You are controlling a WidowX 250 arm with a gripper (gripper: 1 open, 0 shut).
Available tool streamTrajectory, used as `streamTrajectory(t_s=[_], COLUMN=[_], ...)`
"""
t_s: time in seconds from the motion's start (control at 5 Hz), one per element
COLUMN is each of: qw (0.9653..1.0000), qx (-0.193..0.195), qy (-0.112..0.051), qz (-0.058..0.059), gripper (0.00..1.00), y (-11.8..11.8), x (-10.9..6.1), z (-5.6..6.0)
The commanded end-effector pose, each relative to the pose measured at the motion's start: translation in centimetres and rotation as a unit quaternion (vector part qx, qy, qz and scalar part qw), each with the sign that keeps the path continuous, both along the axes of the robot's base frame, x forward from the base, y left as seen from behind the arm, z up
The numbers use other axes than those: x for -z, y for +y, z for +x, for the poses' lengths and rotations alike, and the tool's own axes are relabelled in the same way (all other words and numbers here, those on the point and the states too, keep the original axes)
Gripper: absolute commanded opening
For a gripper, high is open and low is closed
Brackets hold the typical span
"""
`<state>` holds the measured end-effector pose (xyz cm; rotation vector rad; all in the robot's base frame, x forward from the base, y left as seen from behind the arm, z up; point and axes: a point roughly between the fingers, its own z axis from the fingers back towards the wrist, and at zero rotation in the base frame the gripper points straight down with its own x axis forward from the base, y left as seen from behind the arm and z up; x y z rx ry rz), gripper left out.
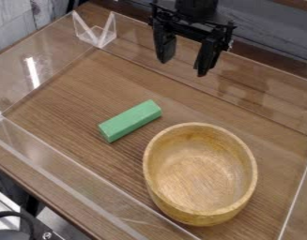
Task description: Put the green block in the brown bowl
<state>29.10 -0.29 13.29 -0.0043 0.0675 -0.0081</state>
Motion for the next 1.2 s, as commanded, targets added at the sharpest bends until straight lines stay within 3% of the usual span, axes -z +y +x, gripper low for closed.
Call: streamTrajectory(t_s=[0.0, 0.2, 0.4, 0.6, 1.0], qw=[0.9993, 0.9918, 0.9824, 0.9797, 0.978], qx=[0.036, 0.125, 0.187, 0.199, 0.207], qy=[0.005, 0.028, -0.006, -0.023, -0.026], qz=[-0.001, -0.004, 0.004, 0.01, 0.005], gripper=[1.0, 1.0, 1.0, 1.0, 1.0], y=[1.9, 4.9, 7.4, 8.1, 7.8], x=[0.9, 4.5, 5.7, 6.4, 7.6], z=[-1.0, -3.4, -6.4, -6.5, -5.6])
